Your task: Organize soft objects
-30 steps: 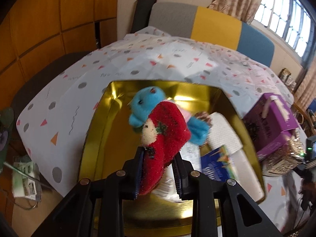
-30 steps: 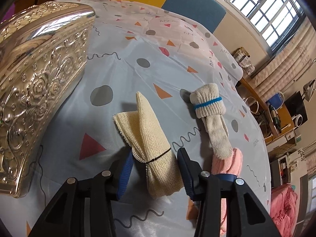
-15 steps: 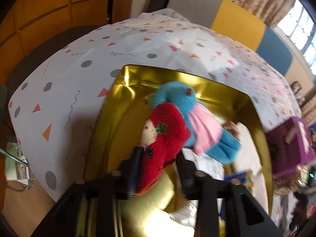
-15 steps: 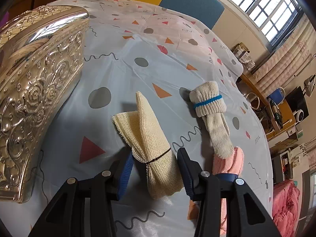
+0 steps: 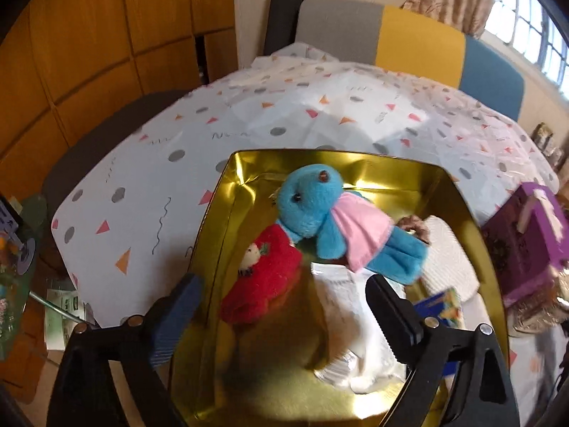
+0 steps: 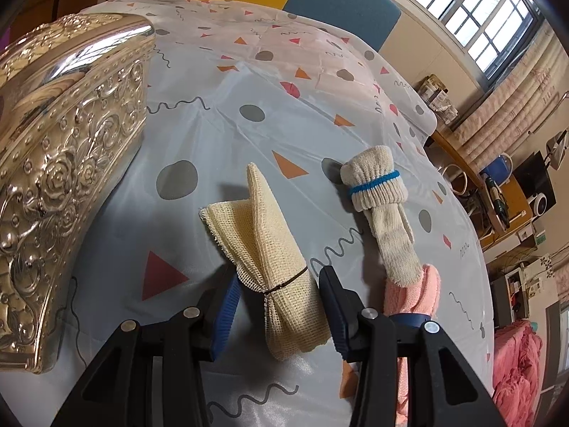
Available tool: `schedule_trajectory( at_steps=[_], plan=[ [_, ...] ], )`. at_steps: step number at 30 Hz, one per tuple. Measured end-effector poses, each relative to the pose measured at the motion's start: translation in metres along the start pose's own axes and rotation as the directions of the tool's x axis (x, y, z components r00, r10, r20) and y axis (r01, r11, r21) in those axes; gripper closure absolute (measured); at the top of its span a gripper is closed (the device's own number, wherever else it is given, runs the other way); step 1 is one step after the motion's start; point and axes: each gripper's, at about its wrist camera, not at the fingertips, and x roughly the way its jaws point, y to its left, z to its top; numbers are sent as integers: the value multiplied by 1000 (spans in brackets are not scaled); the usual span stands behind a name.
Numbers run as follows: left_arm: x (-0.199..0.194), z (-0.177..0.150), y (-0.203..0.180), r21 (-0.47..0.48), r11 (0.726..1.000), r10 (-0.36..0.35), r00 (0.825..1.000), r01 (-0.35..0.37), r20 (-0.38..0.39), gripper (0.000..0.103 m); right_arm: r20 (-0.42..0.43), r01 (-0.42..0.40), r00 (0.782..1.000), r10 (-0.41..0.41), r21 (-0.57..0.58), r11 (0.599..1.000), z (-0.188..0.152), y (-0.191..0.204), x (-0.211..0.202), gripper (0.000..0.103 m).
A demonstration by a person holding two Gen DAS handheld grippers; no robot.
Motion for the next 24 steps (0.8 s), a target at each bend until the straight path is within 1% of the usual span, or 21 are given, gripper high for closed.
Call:
schedule_trajectory(
  at_steps=[1, 2, 3, 4, 6, 8, 10, 11, 12, 15, 17, 19, 24],
  plan=[
    [-6, -3, -1, 1, 1000, 0, 1000, 0, 24, 8, -2, -7, 1000, 7, 9, 1000, 0, -1, 0, 58],
    [-15, -6, -4, 7, 1000, -12, 998, 11, 68, 6, -6, -17, 1000, 18, 18, 1000, 1, -3, 0, 58],
    [-21, -8, -8, 19, 1000, -23, 995, 22, 98, 4, -10, -32, 999, 32, 36, 999, 2, -7, 0, 62],
    [-31, -11, -12, 39, 999, -30, 989, 25, 144, 2, -14, -39, 999, 40, 58, 998, 3, -11, 1, 65],
    [-45, -16, -18, 65, 998, -36, 977, 23, 208, 0, -18, -94, 995, 98, 149, 984, 5, -26, 2, 67],
    [-55, -20, -26, 93, 994, -73, 969, 52, 237, 0, -16, -148, 988, 156, 230, 962, 5, -39, 3, 70],
    [-56, -23, -33, 103, 993, -81, 973, 60, 216, 0, -13, -197, 978, 209, 290, 937, 5, -49, 4, 70],
    [-55, -24, -37, 113, 990, -101, 976, 80, 194, 0, -10, -235, 968, 250, 302, 924, 5, -50, 5, 70],
    [-54, -26, -39, 121, 987, -127, 975, 107, 181, 0, -12, -247, 965, 262, 293, 924, 6, -49, 5, 70],
    [-55, -30, -47, 141, 983, -143, 975, 119, 168, 0, -14, -227, 971, 238, 252, 941, 9, -39, 4, 66],
    [-58, -34, -52, 150, 979, -165, 974, 142, 157, 0, -16, -214, 975, 222, 216, 953, 11, -34, 3, 64],
    [-56, -35, -58, 162, 977, -165, 975, 140, 151, 0, -12, -213, 975, 220, 201, 956, 12, -31, 3, 64],
    [-52, -41, -66, 178, 974, -165, 980, 143, 114, 0, -29, -163, 985, 169, 143, 976, 11, -21, 5, 64]
  ],
)
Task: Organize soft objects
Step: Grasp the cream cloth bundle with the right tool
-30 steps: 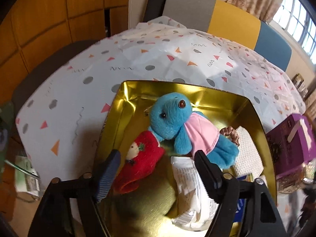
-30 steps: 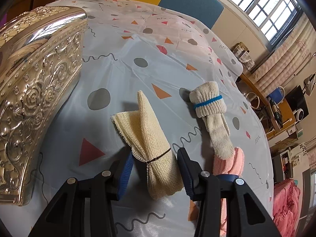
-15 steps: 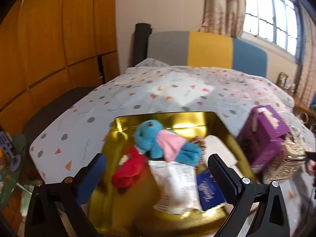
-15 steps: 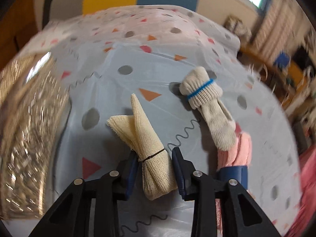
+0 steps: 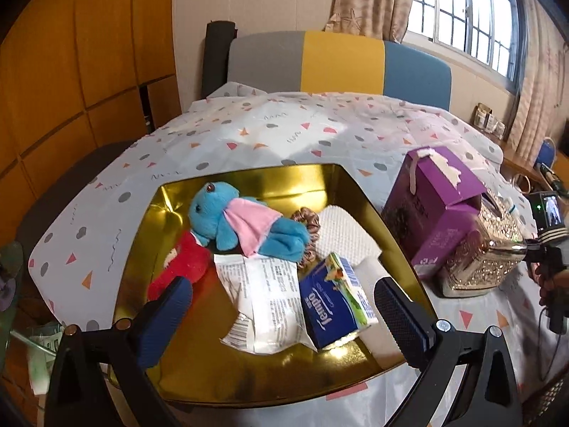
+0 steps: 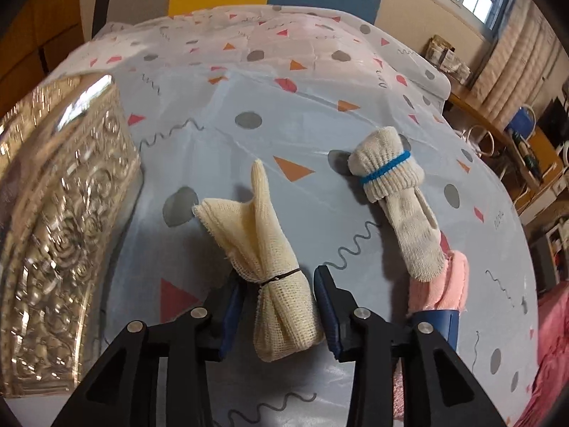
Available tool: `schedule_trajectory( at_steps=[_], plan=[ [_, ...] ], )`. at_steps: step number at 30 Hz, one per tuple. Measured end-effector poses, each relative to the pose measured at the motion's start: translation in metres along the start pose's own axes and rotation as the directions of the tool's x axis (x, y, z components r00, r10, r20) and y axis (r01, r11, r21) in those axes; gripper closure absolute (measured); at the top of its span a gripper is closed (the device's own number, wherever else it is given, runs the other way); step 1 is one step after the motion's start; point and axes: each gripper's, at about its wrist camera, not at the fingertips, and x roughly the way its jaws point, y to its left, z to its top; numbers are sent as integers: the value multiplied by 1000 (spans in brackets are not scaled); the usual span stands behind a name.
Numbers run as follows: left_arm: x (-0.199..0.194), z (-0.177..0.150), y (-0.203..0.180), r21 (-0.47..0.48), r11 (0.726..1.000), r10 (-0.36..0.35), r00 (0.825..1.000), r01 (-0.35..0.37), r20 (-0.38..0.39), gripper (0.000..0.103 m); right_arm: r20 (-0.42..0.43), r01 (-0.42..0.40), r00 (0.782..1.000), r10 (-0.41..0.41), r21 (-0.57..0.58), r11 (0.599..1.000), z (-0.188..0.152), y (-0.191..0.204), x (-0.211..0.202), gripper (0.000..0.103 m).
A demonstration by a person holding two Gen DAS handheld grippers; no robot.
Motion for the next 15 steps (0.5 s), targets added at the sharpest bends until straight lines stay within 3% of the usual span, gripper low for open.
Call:
schedule_trajectory(
  at_steps=[3, 11, 15],
  plan=[
    [-1, -3, -3, 15, 1000, 2, 1000, -2, -11, 0, 3, 37, 999, -37, -19, 999, -2, 2, 0, 75],
    [-10, -2, -9, 45, 999, -1, 1000, 1, -1, 0, -11, -3, 1000, 4, 106, 994, -1, -20, -2, 78],
    [-12, -1, -8, 41, 999, -23, 1000, 23, 0, 0, 1, -71, 997, 72, 210, 975, 0, -36, -11, 79]
  ],
)
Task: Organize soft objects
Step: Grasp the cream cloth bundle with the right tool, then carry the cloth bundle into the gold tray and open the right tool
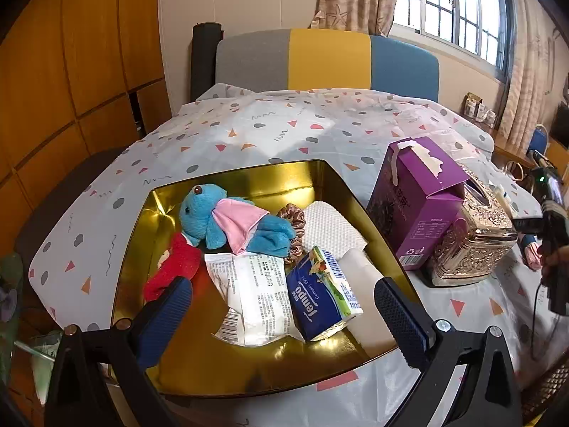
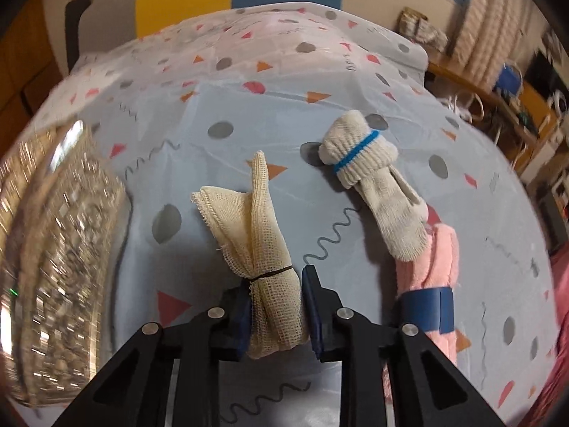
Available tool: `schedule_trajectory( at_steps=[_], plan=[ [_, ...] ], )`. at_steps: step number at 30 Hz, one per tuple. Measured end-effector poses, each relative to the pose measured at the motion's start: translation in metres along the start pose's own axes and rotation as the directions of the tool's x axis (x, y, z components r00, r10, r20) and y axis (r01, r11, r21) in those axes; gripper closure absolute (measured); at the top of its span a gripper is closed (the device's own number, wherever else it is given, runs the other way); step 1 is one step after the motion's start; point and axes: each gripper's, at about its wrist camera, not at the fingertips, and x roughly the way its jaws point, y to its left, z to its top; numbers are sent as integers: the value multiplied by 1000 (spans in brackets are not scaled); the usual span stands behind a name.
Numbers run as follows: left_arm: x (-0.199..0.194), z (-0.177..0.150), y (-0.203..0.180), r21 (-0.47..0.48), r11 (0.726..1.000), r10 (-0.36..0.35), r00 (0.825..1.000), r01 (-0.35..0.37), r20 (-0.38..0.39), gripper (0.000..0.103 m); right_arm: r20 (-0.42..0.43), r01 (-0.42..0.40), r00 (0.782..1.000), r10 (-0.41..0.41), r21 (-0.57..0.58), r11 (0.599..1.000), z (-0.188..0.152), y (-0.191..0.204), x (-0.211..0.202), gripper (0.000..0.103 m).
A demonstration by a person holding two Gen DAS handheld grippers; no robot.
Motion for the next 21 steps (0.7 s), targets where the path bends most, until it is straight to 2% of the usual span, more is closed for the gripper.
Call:
schedule_trajectory(
  at_steps=[3, 6, 12, 17, 21],
  plan=[
    [0, -1, 3, -10, 1000, -5, 1000, 5, 3, 0, 33, -59, 998, 57, 79, 995, 7, -7, -19, 79],
    [0, -2, 5, -14, 1000, 13, 1000, -12, 12, 0, 91, -107, 991, 101, 68, 992, 22, 4, -50, 79],
    [1, -5, 13, -30, 999, 18, 1000, -18, 7, 0, 189, -221, 954, 233, -79, 972, 48, 68, -118, 79],
    [-1, -7, 24, -54, 998, 33, 999, -32, 11, 0, 191, -309, 916, 354, -231, 923, 47, 140, -151, 79],
    [-2, -8, 31, -70, 997, 35, 999, -34, 8, 0, 168, -356, 889, 427, -336, 872, 32, 191, -170, 79]
  ],
)
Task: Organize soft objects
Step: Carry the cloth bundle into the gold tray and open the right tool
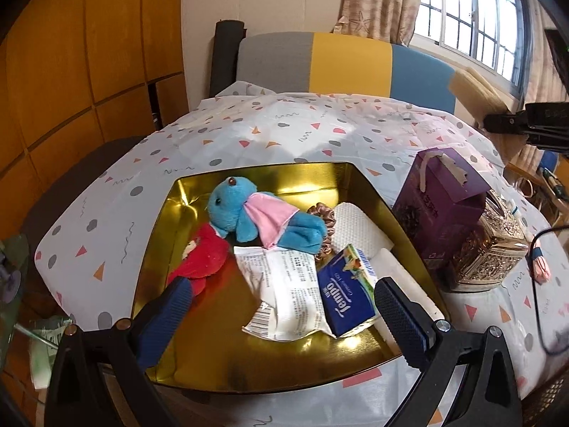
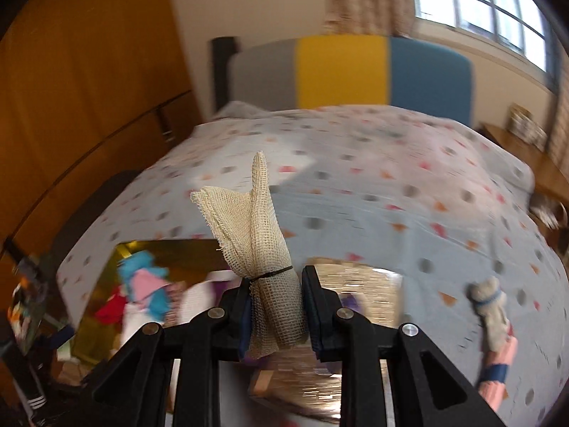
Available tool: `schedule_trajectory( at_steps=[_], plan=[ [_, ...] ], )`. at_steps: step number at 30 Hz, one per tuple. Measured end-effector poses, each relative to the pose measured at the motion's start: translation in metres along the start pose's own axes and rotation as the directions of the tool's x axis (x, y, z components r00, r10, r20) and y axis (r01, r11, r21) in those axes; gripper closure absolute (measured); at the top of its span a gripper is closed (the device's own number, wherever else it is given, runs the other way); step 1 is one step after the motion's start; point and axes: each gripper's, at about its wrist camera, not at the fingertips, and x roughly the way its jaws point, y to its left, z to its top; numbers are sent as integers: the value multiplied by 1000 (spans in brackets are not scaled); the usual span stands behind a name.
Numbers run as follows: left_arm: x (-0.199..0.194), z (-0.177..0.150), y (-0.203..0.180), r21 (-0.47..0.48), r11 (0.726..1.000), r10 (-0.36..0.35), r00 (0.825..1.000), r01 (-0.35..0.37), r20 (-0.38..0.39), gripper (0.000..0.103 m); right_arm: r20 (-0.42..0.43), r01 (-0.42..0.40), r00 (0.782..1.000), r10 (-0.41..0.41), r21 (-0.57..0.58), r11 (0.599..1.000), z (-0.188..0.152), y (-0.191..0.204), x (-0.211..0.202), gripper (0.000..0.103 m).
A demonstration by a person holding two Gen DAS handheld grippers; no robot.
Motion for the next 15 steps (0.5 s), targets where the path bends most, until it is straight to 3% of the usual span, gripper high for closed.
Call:
schedule_trajectory(
  at_steps=[7, 15],
  plan=[
    [1, -3, 9, -25, 1000, 11, 1000, -11, -15, 0, -64, -123, 991, 117, -100, 987, -21, 69, 12, 79],
    [3, -7, 20, -45, 998, 32, 999, -33, -30, 0, -151, -201, 972, 182, -118, 973, -53, 103, 33, 79]
  ],
)
